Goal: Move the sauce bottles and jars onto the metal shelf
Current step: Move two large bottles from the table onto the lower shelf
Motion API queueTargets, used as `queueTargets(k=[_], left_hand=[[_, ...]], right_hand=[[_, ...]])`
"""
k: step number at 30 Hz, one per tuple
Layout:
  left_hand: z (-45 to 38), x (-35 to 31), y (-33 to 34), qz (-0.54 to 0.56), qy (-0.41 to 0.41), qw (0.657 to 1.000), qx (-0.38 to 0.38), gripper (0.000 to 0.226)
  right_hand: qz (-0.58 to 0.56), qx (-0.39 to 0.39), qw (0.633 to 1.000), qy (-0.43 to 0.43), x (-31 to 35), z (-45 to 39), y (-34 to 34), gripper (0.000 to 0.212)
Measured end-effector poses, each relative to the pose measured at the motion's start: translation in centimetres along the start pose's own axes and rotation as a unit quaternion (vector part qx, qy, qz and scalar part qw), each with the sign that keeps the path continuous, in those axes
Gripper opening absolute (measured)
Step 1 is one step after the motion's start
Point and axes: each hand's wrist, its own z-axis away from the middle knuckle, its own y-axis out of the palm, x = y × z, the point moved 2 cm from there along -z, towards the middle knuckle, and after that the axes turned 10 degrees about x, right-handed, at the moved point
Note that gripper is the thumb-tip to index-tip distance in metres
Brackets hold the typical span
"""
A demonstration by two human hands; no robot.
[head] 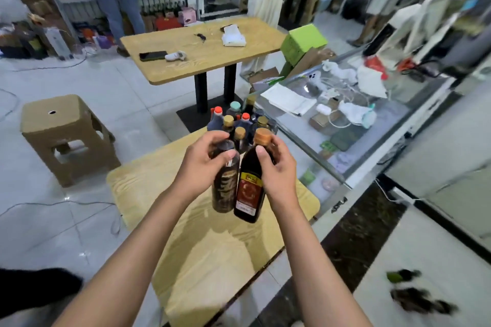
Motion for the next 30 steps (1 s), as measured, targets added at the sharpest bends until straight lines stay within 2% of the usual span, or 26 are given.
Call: queueTargets(k=[4,10,17,24,28,30], left_hand=[[0.1,-5.0,6.1,0.025,0.061,0.996,0.063,0.034],[1.0,-11.9,15.7,0.067,0.109,0.983,0.13,0.031],[6.6,-21.0,30.8,0.149,0.157,0.944,0.25,0.046],[14.9,-29.6,47.0,0.198,0.193,0.889,0.365,0.043],[19.4,-33.5,55.3,0.225,0.205,0.865,0.399,0.04],[21.0,-35.1,58.9,0.231,0.209,0.858,0.409,0.035]], right_hand=[[0.003,-0.073,0.997,-0.021,2.8,2.5,-6.8,0.033],[0.018,-0.15,0.987,-0.054,8.3,8.1,-16.8,0.031],[0.056,-0.265,0.957,-0.106,14.1,18.5,-31.0,0.026],[0.097,-0.356,0.919,-0.14,18.8,31.2,-45.3,0.027],[0.111,-0.392,0.902,-0.141,20.8,37.4,-52.9,0.022],[0.128,-0.409,0.892,-0.146,21.5,39.6,-56.1,0.027]])
